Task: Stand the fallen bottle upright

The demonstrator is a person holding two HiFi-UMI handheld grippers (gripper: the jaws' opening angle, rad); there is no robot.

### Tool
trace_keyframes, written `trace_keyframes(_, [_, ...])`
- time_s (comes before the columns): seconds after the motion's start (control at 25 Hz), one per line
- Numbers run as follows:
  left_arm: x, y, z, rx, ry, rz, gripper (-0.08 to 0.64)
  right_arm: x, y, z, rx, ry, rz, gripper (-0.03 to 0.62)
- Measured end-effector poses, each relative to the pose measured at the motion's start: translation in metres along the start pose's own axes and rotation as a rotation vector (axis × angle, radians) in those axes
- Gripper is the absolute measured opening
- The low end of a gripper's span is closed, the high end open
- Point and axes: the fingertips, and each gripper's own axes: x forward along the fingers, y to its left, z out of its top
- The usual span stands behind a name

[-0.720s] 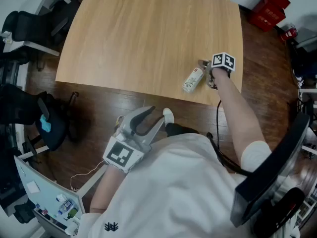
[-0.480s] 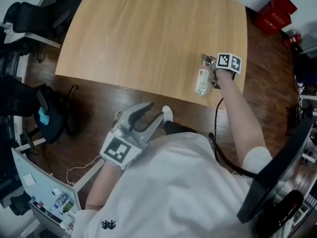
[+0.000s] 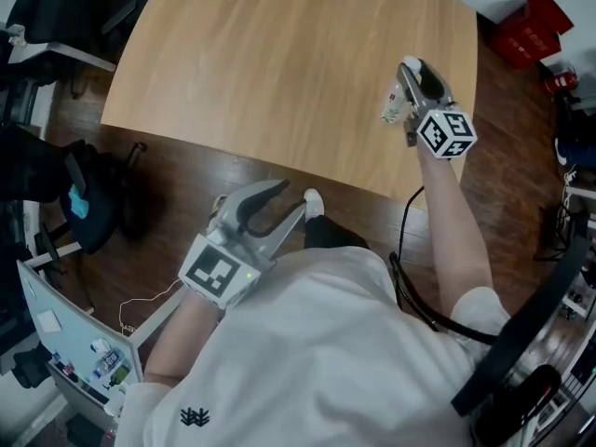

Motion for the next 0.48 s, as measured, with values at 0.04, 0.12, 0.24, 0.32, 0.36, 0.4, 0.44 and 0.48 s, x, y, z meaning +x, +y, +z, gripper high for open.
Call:
trace_keyframes(0.04, [0.000, -0.001, -0.001, 0.001, 0.002, -0.003, 0.137, -0.004, 0.004, -0.003, -0.012, -0.008, -0.004, 0.183])
trace_keyframes(0.12, [-0.002, -0.002, -0.002, 0.002, 0.010, -0.008, 0.137, -0.016, 0.015, -0.011, -0.032, -0.016, -0.012, 0.183])
trace_keyframes(0.24, [-0.005, -0.002, -0.003, 0.008, 0.014, -0.011, 0.137, -0.036, 0.034, -0.018, -0.071, -0.041, -0.014, 0.183])
trace_keyframes(0.32, [-0.009, -0.001, -0.003, 0.017, 0.014, -0.013, 0.137, -0.047, 0.049, -0.019, -0.103, -0.065, -0.007, 0.183])
trace_keyframes(0.36, [-0.011, -0.001, -0.003, 0.020, 0.014, -0.015, 0.137, -0.052, 0.055, -0.018, -0.122, -0.079, -0.003, 0.183])
trace_keyframes(0.4, [-0.012, -0.001, -0.003, 0.022, 0.014, -0.016, 0.137, -0.057, 0.061, -0.016, -0.142, -0.094, 0.002, 0.183])
trace_keyframes(0.44, [-0.014, -0.001, -0.003, 0.029, 0.011, -0.018, 0.137, -0.061, 0.065, -0.013, -0.164, -0.108, 0.005, 0.183])
trace_keyframes(0.48, [-0.015, 0.000, -0.004, 0.037, 0.007, -0.021, 0.137, -0.064, 0.069, -0.012, -0.189, -0.119, 0.007, 0.184])
